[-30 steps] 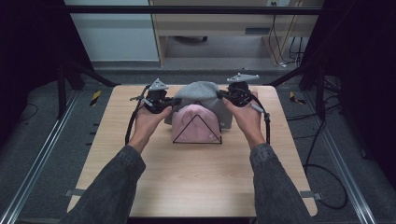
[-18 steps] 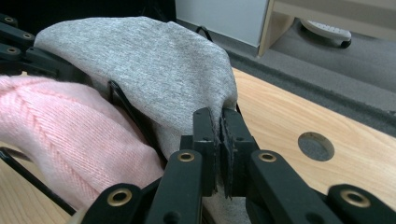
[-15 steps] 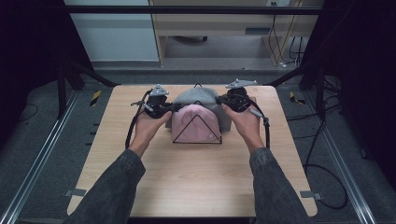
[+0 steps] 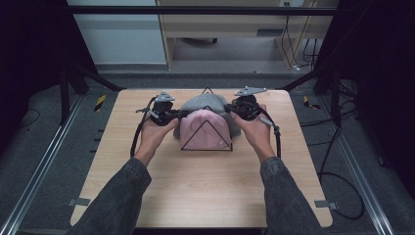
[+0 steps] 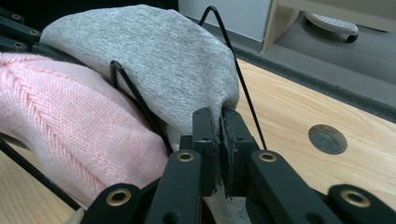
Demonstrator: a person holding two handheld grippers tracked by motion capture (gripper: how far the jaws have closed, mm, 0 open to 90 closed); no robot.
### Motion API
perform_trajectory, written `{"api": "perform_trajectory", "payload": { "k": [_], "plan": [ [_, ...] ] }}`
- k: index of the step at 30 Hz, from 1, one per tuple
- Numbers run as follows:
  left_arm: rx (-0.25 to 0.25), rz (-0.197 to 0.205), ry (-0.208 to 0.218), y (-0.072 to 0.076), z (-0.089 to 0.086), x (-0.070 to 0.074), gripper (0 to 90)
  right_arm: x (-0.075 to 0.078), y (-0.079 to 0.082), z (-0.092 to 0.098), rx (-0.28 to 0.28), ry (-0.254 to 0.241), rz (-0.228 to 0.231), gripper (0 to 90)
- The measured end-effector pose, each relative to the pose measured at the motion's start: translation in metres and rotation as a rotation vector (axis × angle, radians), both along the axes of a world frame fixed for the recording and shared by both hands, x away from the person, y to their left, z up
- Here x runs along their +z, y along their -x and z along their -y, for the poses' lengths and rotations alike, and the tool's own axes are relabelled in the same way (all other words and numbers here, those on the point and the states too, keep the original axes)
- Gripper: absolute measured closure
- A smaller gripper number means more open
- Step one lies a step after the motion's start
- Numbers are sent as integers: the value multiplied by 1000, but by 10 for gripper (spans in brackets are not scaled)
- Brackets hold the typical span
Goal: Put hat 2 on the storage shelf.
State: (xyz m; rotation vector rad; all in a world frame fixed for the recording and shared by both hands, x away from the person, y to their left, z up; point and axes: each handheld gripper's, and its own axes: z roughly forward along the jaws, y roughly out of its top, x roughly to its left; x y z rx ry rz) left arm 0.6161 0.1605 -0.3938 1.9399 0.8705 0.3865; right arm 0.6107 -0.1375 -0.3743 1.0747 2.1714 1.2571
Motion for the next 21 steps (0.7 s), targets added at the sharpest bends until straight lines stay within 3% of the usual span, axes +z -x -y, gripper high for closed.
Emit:
{"api": "perform_trajectory", "payload": {
  "k": [10, 13, 21],
  "plan": [
    [-2, -4, 1, 2, 0, -1, 856, -1, 6, 2, 10, 3, 4, 857],
    [1, -8, -16, 2, 3, -2, 847, -3, 7, 2, 7, 6, -4, 854],
    [27, 3, -23, 4, -3, 0, 752, -4, 8, 6, -2, 14, -12, 753]
  ]
}}
